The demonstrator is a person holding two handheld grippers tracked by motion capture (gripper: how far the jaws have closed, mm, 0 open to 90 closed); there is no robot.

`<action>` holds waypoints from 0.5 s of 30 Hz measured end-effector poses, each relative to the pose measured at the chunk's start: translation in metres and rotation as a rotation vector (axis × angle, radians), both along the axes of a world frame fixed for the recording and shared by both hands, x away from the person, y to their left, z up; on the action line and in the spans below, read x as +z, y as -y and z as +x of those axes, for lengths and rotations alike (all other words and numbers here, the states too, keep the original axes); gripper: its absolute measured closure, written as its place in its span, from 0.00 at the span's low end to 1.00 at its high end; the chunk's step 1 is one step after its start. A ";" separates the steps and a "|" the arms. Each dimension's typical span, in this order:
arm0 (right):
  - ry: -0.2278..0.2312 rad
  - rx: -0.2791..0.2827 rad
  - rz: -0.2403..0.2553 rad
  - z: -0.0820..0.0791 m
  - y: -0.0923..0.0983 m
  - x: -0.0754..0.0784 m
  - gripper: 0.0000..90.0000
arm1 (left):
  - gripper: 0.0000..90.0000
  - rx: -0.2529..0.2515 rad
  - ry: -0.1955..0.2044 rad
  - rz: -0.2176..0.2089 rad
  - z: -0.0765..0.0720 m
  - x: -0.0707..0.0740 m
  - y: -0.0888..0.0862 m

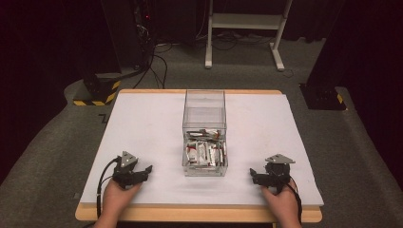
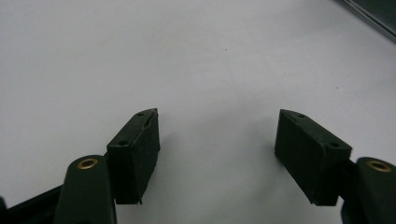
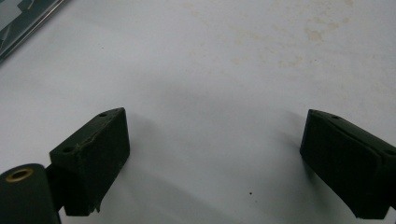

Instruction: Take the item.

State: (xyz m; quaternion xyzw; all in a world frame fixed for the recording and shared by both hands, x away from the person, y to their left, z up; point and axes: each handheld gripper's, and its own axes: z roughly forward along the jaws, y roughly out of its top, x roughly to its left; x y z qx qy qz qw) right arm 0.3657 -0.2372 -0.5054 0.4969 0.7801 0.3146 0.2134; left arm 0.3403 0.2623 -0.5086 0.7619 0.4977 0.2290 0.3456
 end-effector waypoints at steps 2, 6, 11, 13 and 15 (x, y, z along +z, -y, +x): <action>-0.001 -0.002 0.002 0.000 0.000 0.000 0.09 | 0.35 0.000 0.000 0.000 0.000 0.000 0.000; -0.001 -0.001 0.001 0.000 0.000 0.000 0.09 | 0.35 0.001 0.000 0.000 0.000 0.000 0.000; -0.003 -0.003 0.003 0.000 0.000 0.000 0.09 | 0.35 0.001 -0.002 -0.003 0.000 0.000 0.000; -0.003 -0.002 0.003 0.000 0.000 0.000 0.09 | 0.35 0.001 -0.002 -0.003 0.000 0.000 0.000; -0.004 -0.002 0.003 0.000 0.000 0.000 0.09 | 0.35 0.000 -0.002 -0.003 0.000 0.000 0.000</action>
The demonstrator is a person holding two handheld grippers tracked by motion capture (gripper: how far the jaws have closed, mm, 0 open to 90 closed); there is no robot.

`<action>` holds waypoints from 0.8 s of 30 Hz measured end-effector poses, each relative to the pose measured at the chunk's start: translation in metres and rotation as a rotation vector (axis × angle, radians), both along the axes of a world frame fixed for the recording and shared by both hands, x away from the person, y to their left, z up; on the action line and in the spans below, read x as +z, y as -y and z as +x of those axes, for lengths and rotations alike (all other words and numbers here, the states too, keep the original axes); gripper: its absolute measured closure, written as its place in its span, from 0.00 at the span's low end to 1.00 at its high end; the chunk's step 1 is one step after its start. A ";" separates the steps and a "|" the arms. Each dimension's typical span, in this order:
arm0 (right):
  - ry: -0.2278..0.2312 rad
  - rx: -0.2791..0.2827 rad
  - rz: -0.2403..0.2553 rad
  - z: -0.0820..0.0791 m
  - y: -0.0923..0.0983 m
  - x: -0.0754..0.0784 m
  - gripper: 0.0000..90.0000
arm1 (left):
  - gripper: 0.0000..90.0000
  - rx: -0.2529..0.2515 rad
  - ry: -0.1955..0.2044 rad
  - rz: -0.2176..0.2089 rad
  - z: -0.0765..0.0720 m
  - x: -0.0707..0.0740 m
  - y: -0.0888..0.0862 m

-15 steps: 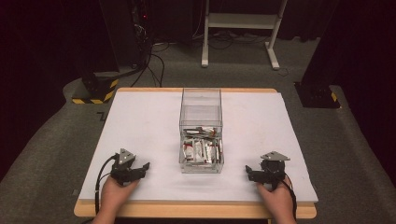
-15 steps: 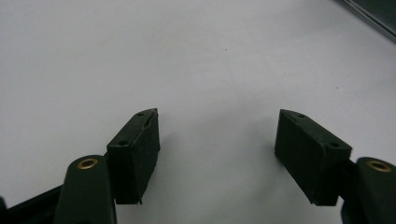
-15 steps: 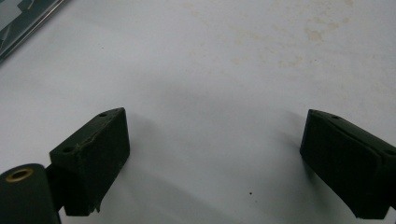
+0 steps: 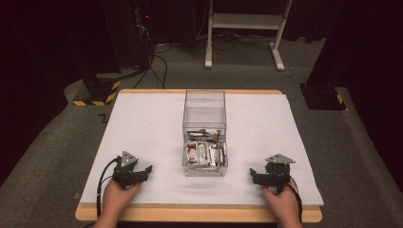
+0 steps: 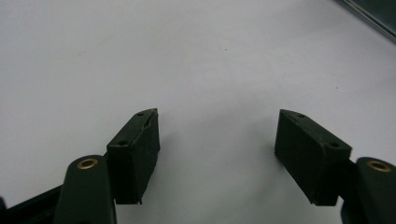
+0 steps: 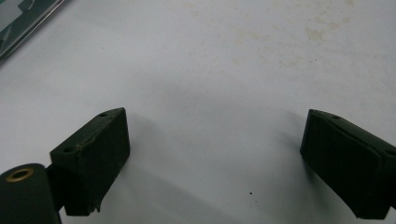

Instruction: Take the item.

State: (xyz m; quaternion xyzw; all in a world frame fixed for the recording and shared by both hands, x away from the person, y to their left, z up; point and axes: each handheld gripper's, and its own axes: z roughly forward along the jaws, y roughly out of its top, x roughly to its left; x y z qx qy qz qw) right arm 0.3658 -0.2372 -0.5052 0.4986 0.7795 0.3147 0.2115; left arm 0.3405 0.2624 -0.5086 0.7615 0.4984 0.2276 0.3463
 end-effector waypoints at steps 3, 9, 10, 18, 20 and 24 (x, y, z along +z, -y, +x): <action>0.004 0.003 -0.003 0.000 0.000 0.000 0.09 | 0.35 0.001 0.000 0.003 0.000 0.000 0.000; -0.003 0.000 -0.001 0.000 0.000 0.000 0.09 | 0.35 0.002 -0.005 0.013 0.001 0.001 0.001; -0.003 0.000 -0.002 0.000 0.000 0.000 0.09 | 0.35 0.004 -0.006 0.011 0.001 0.001 0.001; -0.006 0.000 -0.002 0.001 0.000 0.000 0.09 | 0.38 -0.005 -0.024 0.009 -0.001 0.004 0.003; -0.005 0.000 -0.002 0.001 0.000 0.000 0.09 | 0.38 -0.007 -0.019 0.006 -0.002 0.004 0.005; -0.004 0.000 -0.001 0.001 0.000 0.000 0.09 | 0.38 -0.017 -0.006 -0.008 -0.003 0.009 0.009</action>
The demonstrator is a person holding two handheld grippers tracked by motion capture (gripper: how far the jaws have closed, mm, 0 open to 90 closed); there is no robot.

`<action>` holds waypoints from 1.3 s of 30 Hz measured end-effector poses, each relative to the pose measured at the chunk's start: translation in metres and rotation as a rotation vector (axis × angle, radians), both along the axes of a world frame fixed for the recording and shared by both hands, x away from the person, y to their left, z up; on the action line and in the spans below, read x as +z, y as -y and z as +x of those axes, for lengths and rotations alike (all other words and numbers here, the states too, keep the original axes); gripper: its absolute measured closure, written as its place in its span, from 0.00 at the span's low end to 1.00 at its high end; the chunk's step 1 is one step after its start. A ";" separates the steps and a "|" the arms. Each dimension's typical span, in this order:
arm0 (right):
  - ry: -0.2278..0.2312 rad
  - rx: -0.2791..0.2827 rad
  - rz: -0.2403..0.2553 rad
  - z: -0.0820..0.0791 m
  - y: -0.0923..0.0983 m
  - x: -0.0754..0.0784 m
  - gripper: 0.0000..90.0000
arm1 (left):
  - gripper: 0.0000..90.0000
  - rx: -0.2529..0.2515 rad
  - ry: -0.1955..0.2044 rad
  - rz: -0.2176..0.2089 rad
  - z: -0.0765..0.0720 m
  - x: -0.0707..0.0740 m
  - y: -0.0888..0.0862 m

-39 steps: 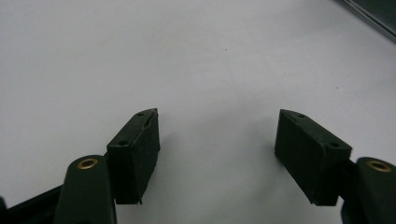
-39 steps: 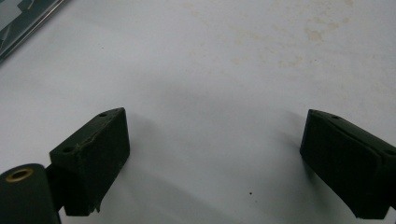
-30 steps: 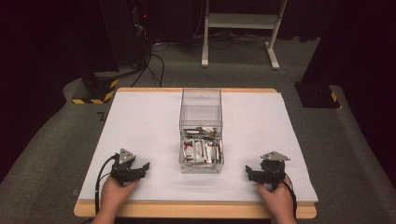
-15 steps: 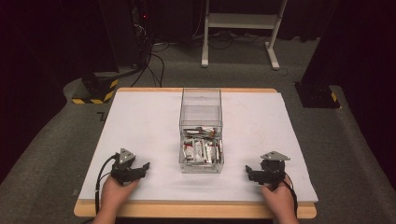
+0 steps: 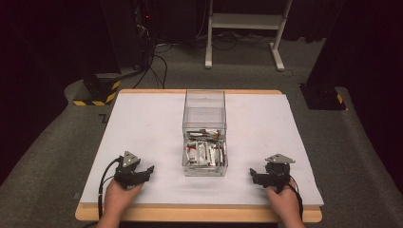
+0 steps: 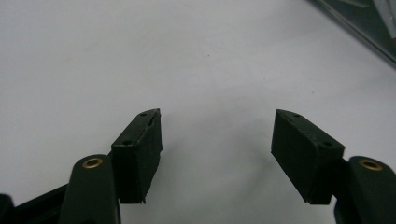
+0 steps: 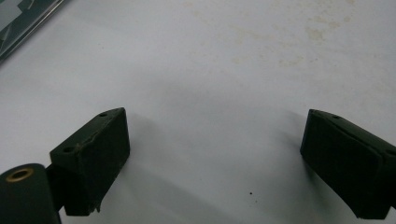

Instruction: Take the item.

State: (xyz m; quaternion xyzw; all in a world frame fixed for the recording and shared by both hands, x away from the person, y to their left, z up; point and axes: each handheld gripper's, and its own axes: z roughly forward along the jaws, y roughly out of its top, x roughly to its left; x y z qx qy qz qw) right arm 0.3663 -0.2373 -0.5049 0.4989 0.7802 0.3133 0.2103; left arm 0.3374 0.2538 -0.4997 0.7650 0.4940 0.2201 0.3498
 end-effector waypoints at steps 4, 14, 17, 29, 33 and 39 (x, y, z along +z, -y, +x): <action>0.001 0.000 0.001 0.000 0.000 0.000 0.09 | 0.38 -0.007 0.014 -0.007 0.000 0.004 0.001; 0.002 0.000 0.002 0.000 0.000 0.000 0.09 | 0.40 -0.033 0.065 -0.020 0.005 0.016 0.005; 0.003 0.000 0.002 0.000 0.000 0.000 0.09 | 0.40 -0.035 0.077 -0.036 0.009 0.020 0.006; 0.002 -0.001 0.003 0.000 0.000 0.000 0.09 | 0.40 -0.058 0.104 -0.060 0.023 0.035 0.020; 0.002 -0.001 0.003 0.000 0.000 0.000 0.09 | 0.40 -0.068 0.114 -0.061 0.027 0.044 0.025; 0.003 -0.001 0.003 0.000 0.000 0.000 0.09 | 0.40 -0.092 0.145 -0.056 0.033 0.055 0.033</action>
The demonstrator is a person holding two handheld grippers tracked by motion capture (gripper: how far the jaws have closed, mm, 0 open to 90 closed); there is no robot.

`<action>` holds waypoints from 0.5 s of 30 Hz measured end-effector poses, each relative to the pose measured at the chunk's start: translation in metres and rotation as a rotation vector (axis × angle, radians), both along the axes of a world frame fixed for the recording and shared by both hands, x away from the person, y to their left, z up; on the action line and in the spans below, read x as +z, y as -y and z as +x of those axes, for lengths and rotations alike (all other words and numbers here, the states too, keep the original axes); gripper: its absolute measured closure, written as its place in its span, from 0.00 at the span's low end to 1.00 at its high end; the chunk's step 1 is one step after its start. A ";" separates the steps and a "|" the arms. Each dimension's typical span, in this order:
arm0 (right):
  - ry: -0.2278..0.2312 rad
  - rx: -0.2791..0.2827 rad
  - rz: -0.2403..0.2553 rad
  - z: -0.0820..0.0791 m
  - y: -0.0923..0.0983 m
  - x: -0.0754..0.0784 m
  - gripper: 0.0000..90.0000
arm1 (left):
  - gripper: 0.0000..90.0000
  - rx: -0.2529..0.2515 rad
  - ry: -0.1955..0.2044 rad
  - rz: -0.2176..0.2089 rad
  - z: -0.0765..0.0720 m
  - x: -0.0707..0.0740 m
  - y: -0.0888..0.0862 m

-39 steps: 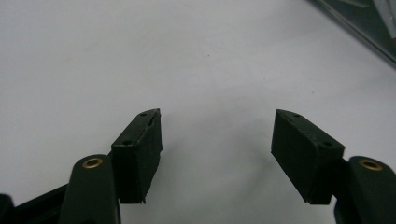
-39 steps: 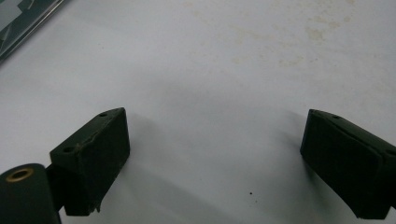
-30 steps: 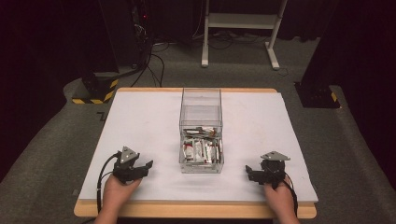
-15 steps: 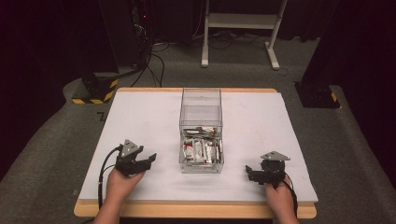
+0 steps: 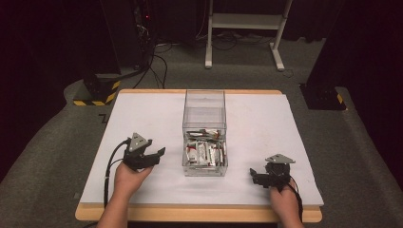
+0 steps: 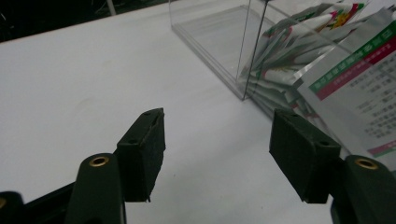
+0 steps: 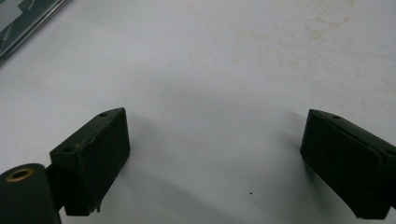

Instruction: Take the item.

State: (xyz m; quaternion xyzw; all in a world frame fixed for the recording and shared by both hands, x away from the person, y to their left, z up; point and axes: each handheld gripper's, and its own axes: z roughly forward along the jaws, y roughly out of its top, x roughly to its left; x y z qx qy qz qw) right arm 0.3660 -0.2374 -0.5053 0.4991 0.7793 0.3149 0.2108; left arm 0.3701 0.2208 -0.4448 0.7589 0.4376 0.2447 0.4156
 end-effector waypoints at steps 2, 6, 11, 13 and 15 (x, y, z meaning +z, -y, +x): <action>0.000 0.000 0.000 0.000 0.000 0.000 0.09 | 0.40 -0.014 0.005 -0.011 0.002 0.005 0.003; 0.000 0.000 0.000 0.000 0.000 0.000 0.09 | 0.40 -0.036 0.008 -0.033 0.001 0.011 0.007; 0.002 0.000 -0.001 0.000 0.000 0.000 0.09 | 0.38 -0.065 0.026 -0.002 -0.008 0.022 0.015; 0.002 0.000 -0.001 0.000 0.000 0.000 0.09 | 0.38 -0.074 0.032 -0.041 -0.013 0.027 0.016; 0.002 0.000 -0.001 0.000 0.000 0.000 0.09 | 0.38 -0.076 0.035 -0.055 -0.016 0.030 0.018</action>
